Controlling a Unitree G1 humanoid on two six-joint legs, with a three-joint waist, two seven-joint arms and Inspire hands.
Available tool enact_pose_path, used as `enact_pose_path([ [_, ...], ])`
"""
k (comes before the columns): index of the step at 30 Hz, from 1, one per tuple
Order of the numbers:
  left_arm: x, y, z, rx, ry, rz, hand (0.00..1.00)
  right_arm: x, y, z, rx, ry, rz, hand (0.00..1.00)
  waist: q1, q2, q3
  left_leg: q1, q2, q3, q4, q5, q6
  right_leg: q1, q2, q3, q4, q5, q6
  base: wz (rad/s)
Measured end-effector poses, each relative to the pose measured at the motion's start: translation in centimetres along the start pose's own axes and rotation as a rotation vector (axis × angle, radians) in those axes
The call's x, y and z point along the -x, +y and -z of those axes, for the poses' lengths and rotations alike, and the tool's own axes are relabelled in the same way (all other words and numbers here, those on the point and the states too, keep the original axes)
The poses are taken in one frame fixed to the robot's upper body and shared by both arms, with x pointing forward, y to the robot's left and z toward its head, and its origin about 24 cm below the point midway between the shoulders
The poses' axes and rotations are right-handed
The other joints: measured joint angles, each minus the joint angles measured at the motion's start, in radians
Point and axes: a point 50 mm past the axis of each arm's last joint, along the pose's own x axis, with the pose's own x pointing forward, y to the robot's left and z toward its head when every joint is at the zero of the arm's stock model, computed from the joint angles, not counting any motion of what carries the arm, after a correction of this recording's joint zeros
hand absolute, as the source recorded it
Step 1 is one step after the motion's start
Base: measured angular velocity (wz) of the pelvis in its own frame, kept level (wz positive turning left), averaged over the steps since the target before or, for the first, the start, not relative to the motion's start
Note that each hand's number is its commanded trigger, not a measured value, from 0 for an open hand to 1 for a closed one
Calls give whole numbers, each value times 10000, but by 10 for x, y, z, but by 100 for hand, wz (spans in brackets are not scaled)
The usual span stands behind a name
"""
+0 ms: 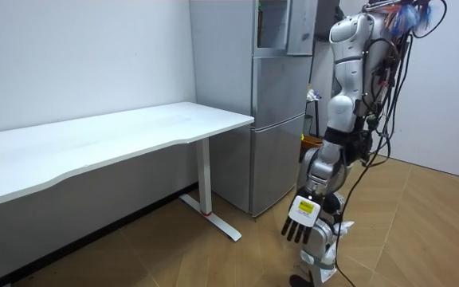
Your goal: Put the bottle in the upper fridge
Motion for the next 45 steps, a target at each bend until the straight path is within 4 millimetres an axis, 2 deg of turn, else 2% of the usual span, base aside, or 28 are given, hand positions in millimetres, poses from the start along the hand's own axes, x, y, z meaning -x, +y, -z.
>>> enact_pose_path([
  [7, 0, -1, 0, -179, 58, 2, 0, 7, 11, 2, -375, 163, -776, 0, 26, 50, 34, -18, 12, -170, -41, -8, 10, 114, 15, -204, -102, 32, 21, 7],
  [9, 0, 0, 1, -209, 126, 14, 0, 9, 14, 2, -460, 200, -1050, 0, 25, 82, 66, -24, 12, -169, -44, -16, 22, 115, 10, -214, -111, 28, 28, 2],
  [13, 0, 0, 3, -227, 160, 105, 0, 18, 28, 3, -804, 460, -1887, 0, 10, 151, 96, -53, 12, -184, -41, -27, 34, 125, -6, -219, -198, 17, 46, 0],
  [18, 0, -1, 1, -414, 162, 307, 0, 26, 40, 3, -1033, 572, -2773, 0, 104, 196, 79, -79, 27, -213, -29, -29, 36, 147, -5, -240, -264, 42, 45, 0],
  [25, -2, -5, -7, -578, -41, 404, 0, 35, 53, 2, -1211, 658, -3735, 0, 507, 223, 49, -29, 41, -214, -11, -29, 36, 199, -10, -260, -287, 67, 38, 0],
  [31, -2, -7, -9, -851, -75, 471, 0, 35, 57, 1, -1381, 662, -3806, 0, 531, 251, 67, -40, 30, -282, -2, -29, 35, 232, -34, -298, -262, 60, 43, 2],
  [45, -2, -11, -13, -1707, -238, 676, 0, 42, 69, -8, -1547, 236, -3694, 0, 569, 204, 28, -41, 9, -271, -8, -27, 37, 227, 13, -274, -254, 61, 48, 0],
])
